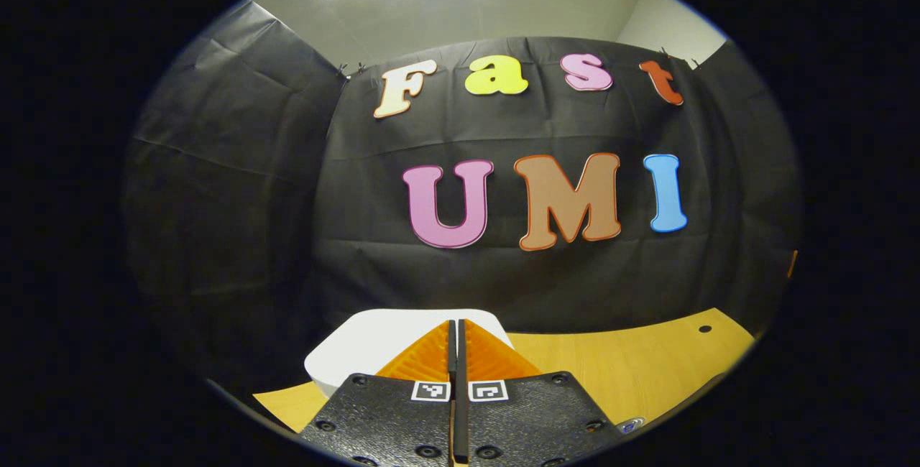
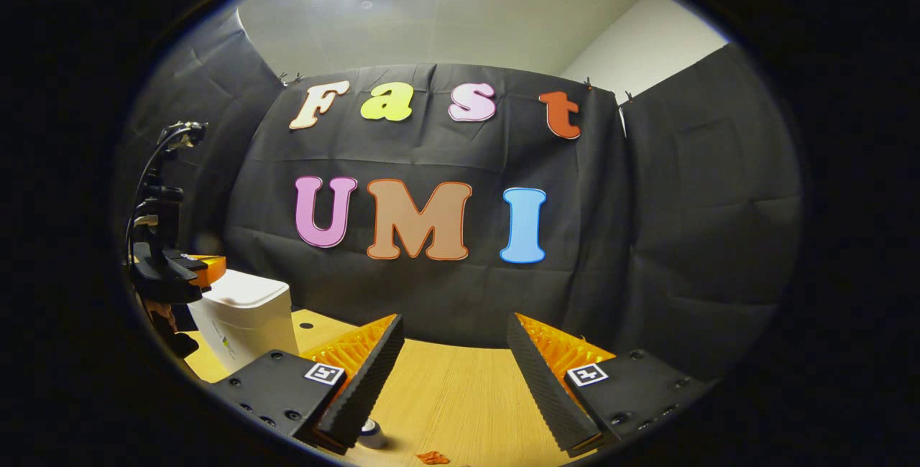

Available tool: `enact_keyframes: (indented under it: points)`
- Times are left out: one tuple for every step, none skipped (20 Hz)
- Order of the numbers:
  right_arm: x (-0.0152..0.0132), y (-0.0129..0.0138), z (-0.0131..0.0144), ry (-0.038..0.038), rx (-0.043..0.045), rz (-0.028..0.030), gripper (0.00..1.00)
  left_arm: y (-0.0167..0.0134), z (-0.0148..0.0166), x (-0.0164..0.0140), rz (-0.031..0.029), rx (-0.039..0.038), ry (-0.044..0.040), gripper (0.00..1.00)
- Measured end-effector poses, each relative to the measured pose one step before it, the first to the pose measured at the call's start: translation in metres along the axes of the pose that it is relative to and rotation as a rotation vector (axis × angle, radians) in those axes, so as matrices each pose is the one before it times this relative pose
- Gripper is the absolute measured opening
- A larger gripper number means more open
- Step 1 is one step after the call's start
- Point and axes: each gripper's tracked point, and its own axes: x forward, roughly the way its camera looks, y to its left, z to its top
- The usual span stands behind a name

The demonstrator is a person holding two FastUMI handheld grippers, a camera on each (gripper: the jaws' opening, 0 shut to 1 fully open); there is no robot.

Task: Press the lid of the desktop garbage bin to open it, pick up the crumpled paper on the desktop and throw it into the bin, then pick up the pop can on the desktop and drop it into the bin, and finally close the garbage bin lid.

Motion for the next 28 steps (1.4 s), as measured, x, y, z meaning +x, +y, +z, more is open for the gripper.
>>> enact_keyframes:
  points:
    - [0.00080, 0.00247, -0.00112, 0.00319, -0.00493, 0.00311, 0.96, 0.00678, -0.00723, 0.00233, 0.00997, -0.00312, 0.01956, 0.00]
    - [0.00015, 0.00261, -0.00093, 0.00530, -0.00330, 0.00359, 0.96, 0.00627, -0.00853, 0.00191, 0.01627, 0.00192, 0.02296, 0.00]
    - [-0.00055, 0.00133, -0.00200, 0.00354, -0.00302, 0.00192, 0.96, 0.00557, -0.00913, 0.00161, 0.01277, 0.00586, 0.02497, 0.00]
    - [0.00007, 0.00021, 0.00076, 0.00045, -0.00280, -0.00006, 0.96, 0.00329, -0.01057, 0.00134, 0.00770, 0.00435, 0.02091, 0.00]
    - [0.00033, 0.00030, 0.00080, -0.00274, -0.00180, -0.00023, 1.00, -0.00189, -0.00005, -0.00093, -0.00554, 0.00840, -0.00584, 0.00]
    - [0.00013, 0.00050, 0.00161, -0.00284, -0.00218, -0.00016, 0.96, -0.00012, 0.00748, -0.00082, -0.00752, 0.01336, -0.03077, 0.00]
    - [0.00068, 0.00016, -0.00152, 0.00192, -0.00296, -0.00027, 1.00, -0.00075, -0.00906, 0.00253, -0.00213, 0.01238, 0.02123, 0.00]
    - [0.00148, 0.00017, -0.00232, 0.00520, -0.00368, 0.00048, 1.00, 0.00108, 0.00070, -0.00056, -0.00065, -0.00210, -0.02418, 0.00]
    - [-0.00034, 0.00073, -0.00390, 0.00891, -0.00321, -0.00029, 1.00, 0.00337, -0.00085, -0.00065, 0.00057, -0.03534, -0.00337, 0.00]
    - [0.00132, 0.00092, -0.00394, 0.01174, -0.00191, 0.00310, 1.00, -0.00205, -0.00208, 0.00091, -0.00646, -0.04085, 0.00878, 0.00]
    - [0.00120, 0.00219, -0.00356, 0.01381, -0.00119, 0.00679, 1.00, -0.00174, -0.00114, 0.00091, -0.00953, -0.02604, 0.00221, 0.00]
    - [0.00126, 0.00214, -0.00246, 0.00973, 0.00172, 0.00823, 1.00, -0.00085, -0.00140, -0.00083, -0.00479, -0.00132, 0.00998, 0.00]
    - [0.00105, 0.00212, -0.00068, 0.00481, 0.00472, 0.00934, 0.96, -0.00011, 0.00388, -0.00056, -0.00113, 0.00653, -0.02949, 0.00]
    - [0.00133, 0.00126, -0.00076, 0.00027, 0.00600, 0.00834, 0.96, -0.00009, 0.00225, 0.00011, -0.00434, 0.02609, -0.01990, 0.00]
    - [0.00129, -0.00082, 0.00023, -0.00163, 0.00397, 0.00180, 0.96, 0.00078, 0.00592, -0.00105, 0.00158, 0.01298, -0.02282, 0.00]
    - [0.00102, -0.00176, 0.00036, -0.00205, 0.00252, 0.00146, 0.96, -0.00085, 0.00531, -0.00146, -0.00310, -0.00117, -0.01095, 0.00]
    - [0.00074, -0.00149, -0.00030, -0.00250, 0.00201, 0.00008, 0.96, -0.00300, -0.00004, 0.00022, -0.00653, -0.01318, 0.01347, 0.00]
    - [0.00041, -0.00377, -0.00118, -0.00103, 0.00312, -0.00502, 0.96, -0.00183, -0.00041, -0.00050, -0.00252, -0.01337, 0.00688, 0.00]
    - [0.00096, -0.00266, -0.00142, 0.00247, 0.00639, -0.00213, 0.96, -0.00072, 0.00510, -0.00260, 0.00019, -0.00623, -0.00211, 0.01]
    - [0.00013, -0.00100, -0.00110, 0.00307, 0.00791, 0.00084, 0.96, -0.00023, 0.00652, -0.00249, 0.00099, -0.00449, -0.00929, 0.03]
    - [0.00052, -0.00279, -0.00041, 0.00242, 0.00469, -0.00078, 0.96, -0.00074, 0.00510, -0.00355, 0.00275, -0.00305, -0.01030, 0.06]
    - [0.00029, -0.00316, 0.00034, -0.00110, 0.00019, -0.00172, 0.96, -0.00421, 0.01221, -0.00243, -0.01039, -0.00112, -0.03131, 0.06]
    - [0.00060, -0.00212, -0.00053, -0.00088, -0.00273, -0.00308, 0.96, -0.01204, 0.01073, -0.00336, -0.03394, -0.00053, -0.02962, 0.12]
    - [0.00065, -0.00270, -0.00166, 0.00123, -0.00310, -0.00188, 0.96, -0.01364, 0.00989, -0.00456, -0.04036, 0.00604, -0.02510, 0.21]
    - [0.00083, -0.00127, -0.00136, 0.00484, -0.00082, 0.00302, 0.96, -0.00857, 0.00661, -0.00568, -0.01899, 0.01433, -0.02320, 0.41]
    - [0.00136, 0.00013, -0.00259, 0.00573, 0.00004, 0.00418, 0.96, -0.00831, 0.00815, -0.00388, -0.02261, 0.01189, -0.02014, 0.61]
    - [0.00212, -0.00063, -0.00234, 0.00607, 0.00104, 0.00490, 0.96, -0.00928, 0.00444, -0.00316, -0.02457, 0.00457, -0.01191, 0.65]
    - [0.00174, 0.00065, -0.00240, 0.00746, 0.00195, 0.00618, 0.96, -0.00938, 0.00369, -0.00366, -0.02150, -0.00373, -0.00584, 0.65]
